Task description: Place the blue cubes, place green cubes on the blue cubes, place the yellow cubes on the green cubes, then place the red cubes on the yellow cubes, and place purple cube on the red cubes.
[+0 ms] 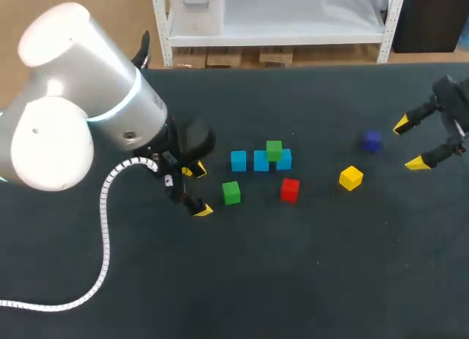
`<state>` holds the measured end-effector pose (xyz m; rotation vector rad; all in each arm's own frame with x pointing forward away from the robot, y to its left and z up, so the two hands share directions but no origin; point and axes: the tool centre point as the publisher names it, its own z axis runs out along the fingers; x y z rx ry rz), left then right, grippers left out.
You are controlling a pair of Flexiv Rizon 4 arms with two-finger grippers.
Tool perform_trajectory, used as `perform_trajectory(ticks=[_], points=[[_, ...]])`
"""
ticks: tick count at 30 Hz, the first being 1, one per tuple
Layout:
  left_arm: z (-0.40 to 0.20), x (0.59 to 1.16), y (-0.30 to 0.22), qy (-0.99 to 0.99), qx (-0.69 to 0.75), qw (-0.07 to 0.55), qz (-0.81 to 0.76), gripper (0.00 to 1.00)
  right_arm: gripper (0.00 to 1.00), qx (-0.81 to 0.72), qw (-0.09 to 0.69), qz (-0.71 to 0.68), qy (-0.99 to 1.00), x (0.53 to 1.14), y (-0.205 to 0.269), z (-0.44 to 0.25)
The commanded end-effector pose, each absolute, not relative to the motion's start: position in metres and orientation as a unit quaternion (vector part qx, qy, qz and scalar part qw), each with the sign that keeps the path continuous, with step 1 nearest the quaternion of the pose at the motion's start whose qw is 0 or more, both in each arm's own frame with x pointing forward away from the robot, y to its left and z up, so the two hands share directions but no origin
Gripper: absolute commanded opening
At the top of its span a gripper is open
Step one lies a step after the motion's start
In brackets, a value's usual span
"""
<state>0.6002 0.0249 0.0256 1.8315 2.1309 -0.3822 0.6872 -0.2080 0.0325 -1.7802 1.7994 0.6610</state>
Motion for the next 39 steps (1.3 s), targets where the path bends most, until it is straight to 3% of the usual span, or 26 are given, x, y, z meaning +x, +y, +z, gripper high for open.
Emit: perform_trajectory(ticks=[1, 32, 35, 38, 39], points=[[0.021, 0.609, 0.014, 0.741, 0.646, 0.140, -0.121, 1.00, 1.00, -0.657, 0.260, 0.245, 0.664, 0.688, -0.208, 0.032], [0.002, 0.625, -0.013, 0.731, 0.664, 0.136, -0.076, 0.99, 1.00, -0.657, 0.260, 0.245, 0.664, 0.688, -0.208, 0.032], [0.001, 0.625, -0.014, 0.734, 0.660, 0.137, -0.080, 0.76, 1.00, -0.657, 0.260, 0.245, 0.664, 0.688, -0.208, 0.032], [0.000, 0.625, -0.014, 0.735, 0.659, 0.136, -0.081, 0.61, 1.00, -0.657, 0.260, 0.245, 0.664, 0.688, -0.208, 0.032], [0.000, 0.624, -0.014, 0.735, 0.660, 0.136, -0.081, 0.60, 1.00, -0.657, 0.260, 0.245, 0.664, 0.688, -0.208, 0.032]])
